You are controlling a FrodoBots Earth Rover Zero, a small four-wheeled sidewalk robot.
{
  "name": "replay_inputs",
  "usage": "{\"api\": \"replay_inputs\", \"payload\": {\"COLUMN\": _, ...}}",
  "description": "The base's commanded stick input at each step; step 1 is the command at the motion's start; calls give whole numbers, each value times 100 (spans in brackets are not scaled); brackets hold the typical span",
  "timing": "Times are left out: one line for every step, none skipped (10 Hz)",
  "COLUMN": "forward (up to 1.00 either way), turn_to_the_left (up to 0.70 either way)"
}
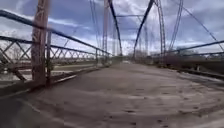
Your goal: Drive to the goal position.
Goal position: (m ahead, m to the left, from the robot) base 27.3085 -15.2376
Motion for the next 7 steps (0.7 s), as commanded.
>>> {"api": "replay_inputs", "payload": {"forward": 100, "turn_to_the_left": 1}}
{"api": "replay_inputs", "payload": {"forward": 100, "turn_to_the_left": -1}}
{"api": "replay_inputs", "payload": {"forward": 100, "turn_to_the_left": -6}}
{"api": "replay_inputs", "payload": {"forward": 100, "turn_to_the_left": -10}}
{"api": "replay_inputs", "payload": {"forward": 100, "turn_to_the_left": -11}}
{"api": "replay_inputs", "payload": {"forward": 100, "turn_to_the_left": -2}}
{"api": "replay_inputs", "payload": {"forward": 100, "turn_to_the_left": -1}}
